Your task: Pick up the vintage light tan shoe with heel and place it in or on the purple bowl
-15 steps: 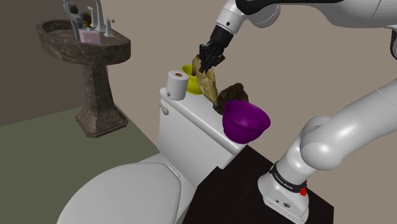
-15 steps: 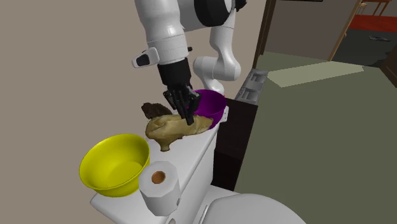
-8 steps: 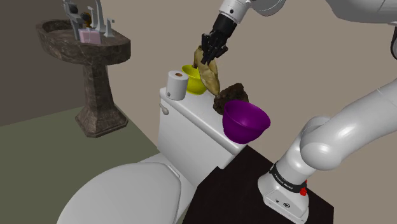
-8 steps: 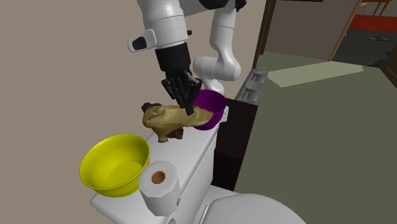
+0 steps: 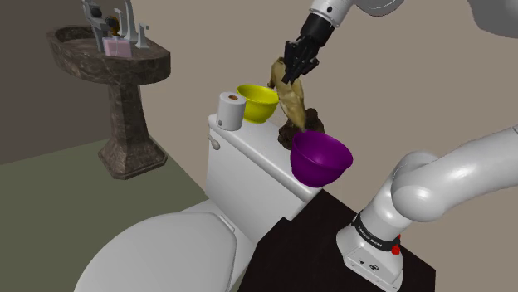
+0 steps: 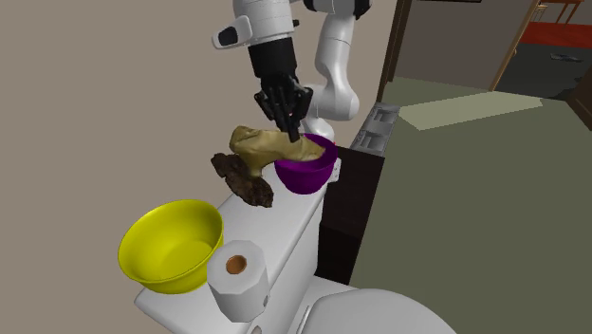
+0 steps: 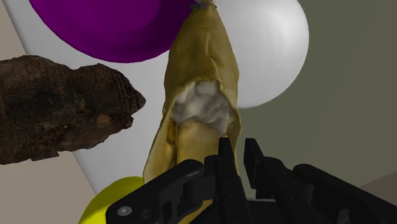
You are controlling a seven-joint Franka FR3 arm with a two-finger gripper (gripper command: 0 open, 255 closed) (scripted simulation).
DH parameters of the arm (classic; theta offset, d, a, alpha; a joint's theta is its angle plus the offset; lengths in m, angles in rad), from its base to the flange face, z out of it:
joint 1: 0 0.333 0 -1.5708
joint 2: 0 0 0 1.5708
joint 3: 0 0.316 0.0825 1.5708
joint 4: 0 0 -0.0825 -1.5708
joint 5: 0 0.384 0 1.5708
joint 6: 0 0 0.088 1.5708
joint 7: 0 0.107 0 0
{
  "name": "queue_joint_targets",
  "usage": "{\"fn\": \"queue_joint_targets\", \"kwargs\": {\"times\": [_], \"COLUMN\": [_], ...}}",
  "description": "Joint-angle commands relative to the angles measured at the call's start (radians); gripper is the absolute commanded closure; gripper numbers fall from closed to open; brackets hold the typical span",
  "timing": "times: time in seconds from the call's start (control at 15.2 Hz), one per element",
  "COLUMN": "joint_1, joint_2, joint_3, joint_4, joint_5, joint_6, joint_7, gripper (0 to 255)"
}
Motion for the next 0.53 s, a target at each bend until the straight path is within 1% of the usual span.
{"fn": "queue_joint_targets", "kwargs": {"times": [0.0,0.46], "joint_1": [-0.003,-0.015], "joint_2": [-0.084,-0.356], "joint_3": [-0.004,-0.02], "joint_4": [-0.051,-0.181], "joint_5": [-0.003,-0.02], "joint_6": [-0.032,-0.176], "joint_7": [0.003,0.02], "gripper": [255,255]}}
